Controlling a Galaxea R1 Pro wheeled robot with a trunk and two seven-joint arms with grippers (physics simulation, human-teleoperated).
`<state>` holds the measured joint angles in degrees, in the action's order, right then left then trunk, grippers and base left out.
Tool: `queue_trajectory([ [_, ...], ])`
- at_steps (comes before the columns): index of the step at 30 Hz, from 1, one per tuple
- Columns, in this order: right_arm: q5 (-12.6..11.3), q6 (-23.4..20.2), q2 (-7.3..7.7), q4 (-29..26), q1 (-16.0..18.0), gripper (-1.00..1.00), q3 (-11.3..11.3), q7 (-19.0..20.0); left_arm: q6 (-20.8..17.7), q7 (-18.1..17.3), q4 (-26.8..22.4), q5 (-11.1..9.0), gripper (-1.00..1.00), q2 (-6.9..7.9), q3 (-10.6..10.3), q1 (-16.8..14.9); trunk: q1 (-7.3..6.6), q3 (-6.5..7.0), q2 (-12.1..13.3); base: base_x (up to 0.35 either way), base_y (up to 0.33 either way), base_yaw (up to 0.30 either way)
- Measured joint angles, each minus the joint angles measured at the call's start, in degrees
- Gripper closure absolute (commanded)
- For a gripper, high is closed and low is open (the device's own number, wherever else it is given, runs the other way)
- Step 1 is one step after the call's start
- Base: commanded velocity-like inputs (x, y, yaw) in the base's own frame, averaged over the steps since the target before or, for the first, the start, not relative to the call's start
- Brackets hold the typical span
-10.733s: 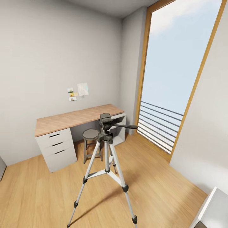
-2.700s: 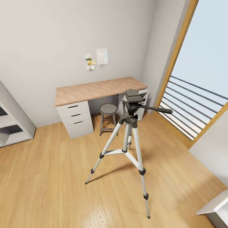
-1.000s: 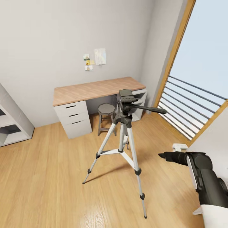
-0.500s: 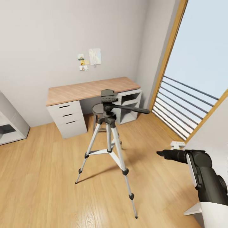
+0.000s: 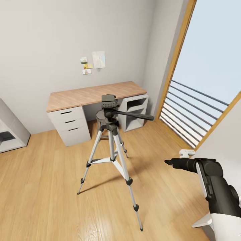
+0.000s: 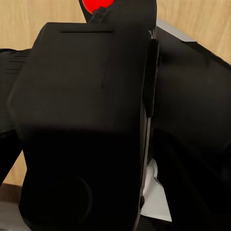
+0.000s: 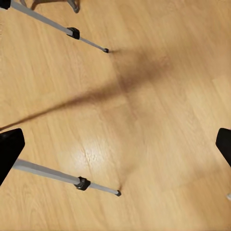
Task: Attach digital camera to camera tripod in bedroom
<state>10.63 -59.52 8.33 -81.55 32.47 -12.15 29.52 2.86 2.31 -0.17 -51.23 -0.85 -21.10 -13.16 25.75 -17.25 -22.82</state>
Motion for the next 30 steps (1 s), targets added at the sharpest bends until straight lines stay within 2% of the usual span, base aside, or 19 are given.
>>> queue_trajectory([
  [2,0.0,0.0,-0.17,-0.1,0.0,-1.00,0.6,0.0,0.0,0.0,0.0,0.0,1.00,0.00,0.0,0.0,0.00,0.00,0.0,0.000,-0.004,0.000],
  [5,-0.1,0.0,-0.47,-0.6,0.0,-1.00,4.1,0.0,0.1,0.0,0.0,-0.1,1.00,0.04,0.0,0.0,0.00,0.00,0.0,0.000,-0.002,0.000],
  [7,-0.2,0.0,-0.61,-0.9,0.0,-1.00,6.8,0.0,0.1,0.0,0.0,-0.1,1.00,0.05,0.0,0.0,0.00,0.00,0.0,0.000,-0.001,0.000],
  [8,-0.4,0.0,-0.76,-1.3,0.0,-1.00,9.6,-0.1,0.1,0.0,0.0,-0.1,1.00,0.06,0.0,0.0,0.00,0.00,0.0,0.000,0.000,0.000],
  [9,-0.2,0.0,-0.83,-1.5,0.0,-1.00,11.2,-0.1,0.1,0.0,0.0,-0.1,1.00,0.06,0.0,0.0,0.00,0.00,0.0,0.000,0.000,0.000],
  [13,-0.7,0.0,-1.71,-4.8,0.0,-1.00,15.7,0.0,0.1,0.0,0.0,-0.1,1.00,0.07,0.0,0.0,0.00,0.00,0.0,0.000,0.000,0.000],
  [17,-0.6,0.0,-3.89,-7.0,0.0,-1.00,17.4,0.5,0.1,0.1,0.0,-0.1,1.00,0.08,0.0,0.0,0.00,0.00,0.0,0.000,0.000,0.000],
  [21,-0.6,0.0,-6.33,-7.8,0.0,-1.00,17.9,1.2,0.1,0.1,0.0,-0.2,1.00,0.08,0.0,0.0,0.00,0.00,0.0,0.000,0.000,0.000],
  [30,-0.6,0.3,-7.48,-8.2,0.0,-1.00,19.4,1.9,0.1,0.3,0.0,-0.4,1.00,0.08,0.0,0.0,0.00,0.00,0.0,0.000,0.000,0.000],
])
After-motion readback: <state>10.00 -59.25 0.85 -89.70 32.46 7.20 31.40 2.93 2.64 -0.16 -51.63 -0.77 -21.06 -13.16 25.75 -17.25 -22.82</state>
